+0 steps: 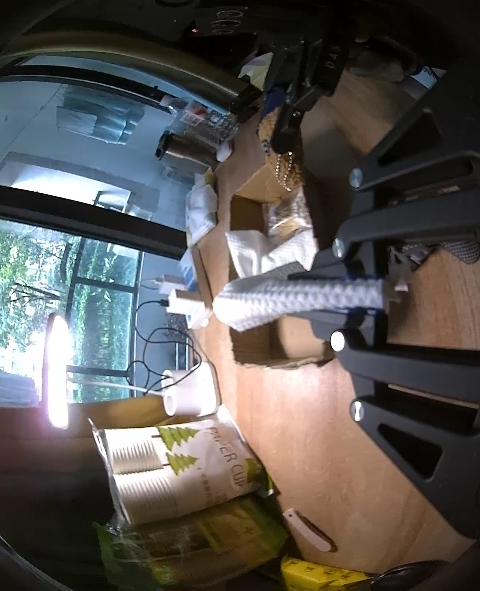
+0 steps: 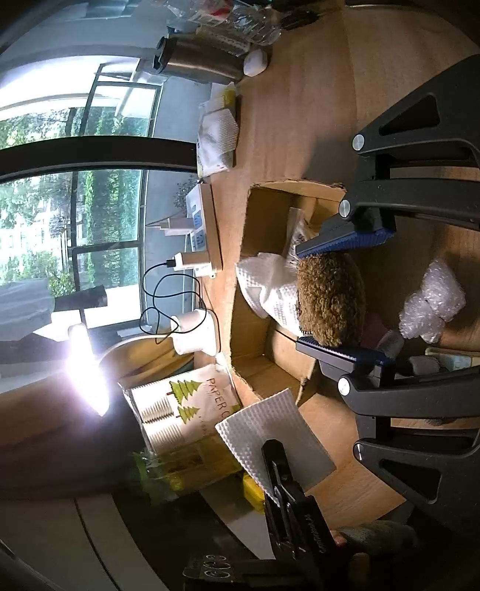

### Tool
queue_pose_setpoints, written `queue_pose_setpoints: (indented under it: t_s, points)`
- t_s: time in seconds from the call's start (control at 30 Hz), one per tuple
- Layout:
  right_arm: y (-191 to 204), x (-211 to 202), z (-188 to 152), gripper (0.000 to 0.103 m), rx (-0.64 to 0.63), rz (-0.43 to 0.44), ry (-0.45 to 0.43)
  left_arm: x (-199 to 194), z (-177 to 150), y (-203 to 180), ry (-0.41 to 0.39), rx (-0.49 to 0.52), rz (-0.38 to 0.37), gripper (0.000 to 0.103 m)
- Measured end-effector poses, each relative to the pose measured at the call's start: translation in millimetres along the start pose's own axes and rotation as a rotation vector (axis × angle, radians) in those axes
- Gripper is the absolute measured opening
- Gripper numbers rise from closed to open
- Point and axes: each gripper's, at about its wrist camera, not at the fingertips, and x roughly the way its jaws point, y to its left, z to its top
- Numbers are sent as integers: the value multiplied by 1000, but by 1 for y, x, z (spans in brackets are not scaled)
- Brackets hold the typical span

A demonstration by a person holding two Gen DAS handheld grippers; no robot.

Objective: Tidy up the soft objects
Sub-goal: 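Carry the towel and brown sponge over the box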

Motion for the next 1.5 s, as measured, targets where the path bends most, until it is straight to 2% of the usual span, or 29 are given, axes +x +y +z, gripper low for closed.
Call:
queue_pose_setpoints:
  t_s: [0.37,0.87,1.0,1.13,1.27,1.3,1.4,1.43,1.5]
  points:
    - [-12,15,10,46,14,18,6,24,19,7,-5,-5,22,9]
    - [-18,41,19,46,22,23,47,69,20,16,27,3,39,9]
    - [-16,48,21,46,17,19,61,83,19,24,55,-24,22,12]
    - [-10,55,24,46,4,18,73,94,16,32,90,-55,7,20]
    - [0,66,28,46,-12,26,88,90,16,36,82,-50,9,28]
    - [2,68,28,46,-14,29,91,88,16,38,77,-53,5,36]
    - [14,76,30,46,-30,40,107,81,16,45,64,-69,-15,43]
    - [17,78,30,46,-34,43,110,78,15,47,60,-74,-22,53]
    - [25,83,31,46,-45,47,119,74,15,51,48,-87,-57,60]
